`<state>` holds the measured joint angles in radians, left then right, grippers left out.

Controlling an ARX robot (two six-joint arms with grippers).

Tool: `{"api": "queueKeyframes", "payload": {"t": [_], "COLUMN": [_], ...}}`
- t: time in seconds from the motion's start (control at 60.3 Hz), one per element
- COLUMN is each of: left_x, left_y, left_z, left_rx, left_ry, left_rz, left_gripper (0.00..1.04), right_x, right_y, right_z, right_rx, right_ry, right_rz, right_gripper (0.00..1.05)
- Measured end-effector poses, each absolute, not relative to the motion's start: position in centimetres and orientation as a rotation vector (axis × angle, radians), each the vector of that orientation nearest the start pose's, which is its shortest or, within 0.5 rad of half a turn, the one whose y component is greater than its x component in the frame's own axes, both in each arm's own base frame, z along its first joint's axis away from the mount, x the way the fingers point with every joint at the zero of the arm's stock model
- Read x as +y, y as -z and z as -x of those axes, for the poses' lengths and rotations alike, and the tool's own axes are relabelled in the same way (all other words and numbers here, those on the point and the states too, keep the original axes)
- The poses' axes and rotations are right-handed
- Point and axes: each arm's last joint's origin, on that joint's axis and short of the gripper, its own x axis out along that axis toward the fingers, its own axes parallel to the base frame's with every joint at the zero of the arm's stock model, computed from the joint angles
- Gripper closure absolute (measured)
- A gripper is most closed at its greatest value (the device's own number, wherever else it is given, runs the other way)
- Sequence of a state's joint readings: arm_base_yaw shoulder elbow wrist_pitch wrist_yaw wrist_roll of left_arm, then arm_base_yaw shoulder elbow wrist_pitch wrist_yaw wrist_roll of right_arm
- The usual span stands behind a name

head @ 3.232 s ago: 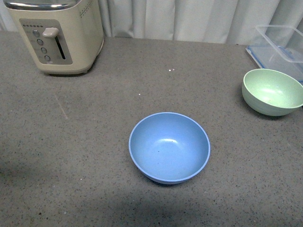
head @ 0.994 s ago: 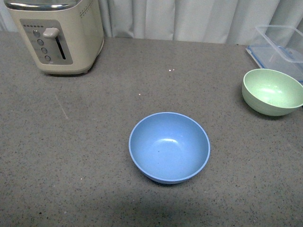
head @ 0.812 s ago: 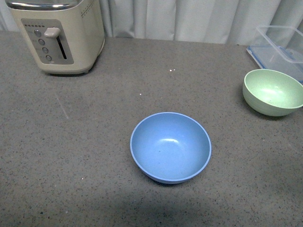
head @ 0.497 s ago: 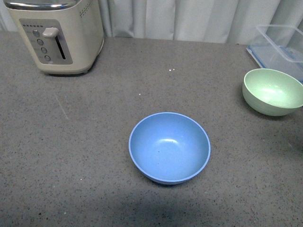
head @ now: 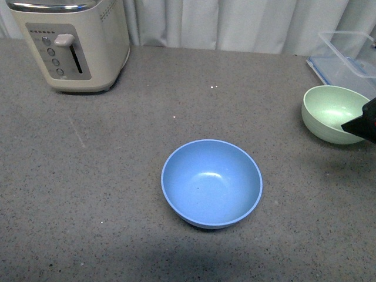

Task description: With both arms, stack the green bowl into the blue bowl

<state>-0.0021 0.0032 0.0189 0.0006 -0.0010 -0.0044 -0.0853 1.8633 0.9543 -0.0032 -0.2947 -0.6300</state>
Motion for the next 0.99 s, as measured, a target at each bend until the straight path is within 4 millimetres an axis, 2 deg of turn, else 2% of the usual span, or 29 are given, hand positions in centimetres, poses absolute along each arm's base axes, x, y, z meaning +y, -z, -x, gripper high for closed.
{"api": "queueKeyframes", "payload": {"t": [0.199, 0.331, 0.564, 0.729, 0.994], "left_x": [0.0, 0.0, 0.0, 0.0, 0.0], "left_y": [-17.0, -17.0, -17.0, -17.0, -17.0], "left_z": [-9.7, -9.7, -9.7, -9.7, -9.7], "left_rx": [-0.016, -0.016, -0.016, -0.016, -0.016], "left_ry": [0.001, 0.001, 0.001, 0.001, 0.001], "left_rz": [0.004, 0.004, 0.004, 0.004, 0.004], "left_gripper": [0.06, 0.06, 0.06, 0.06, 0.06], "right_x": [-1.4, -0.7, 0.9, 1.0, 1.0], "right_y": [-10.9, -10.5, -9.2, -8.3, -8.1], "right_z": [-37.9, -38.8, -39.4, -39.4, -39.5], "right_rx": [0.832, 0.85, 0.901, 0.936, 0.935], "right_ry": [-0.55, -0.604, -0.701, -0.703, -0.696], "right_rz": [0.472, 0.514, 0.576, 0.622, 0.636], "right_gripper": [0.09, 0.09, 0.09, 0.09, 0.5]}}
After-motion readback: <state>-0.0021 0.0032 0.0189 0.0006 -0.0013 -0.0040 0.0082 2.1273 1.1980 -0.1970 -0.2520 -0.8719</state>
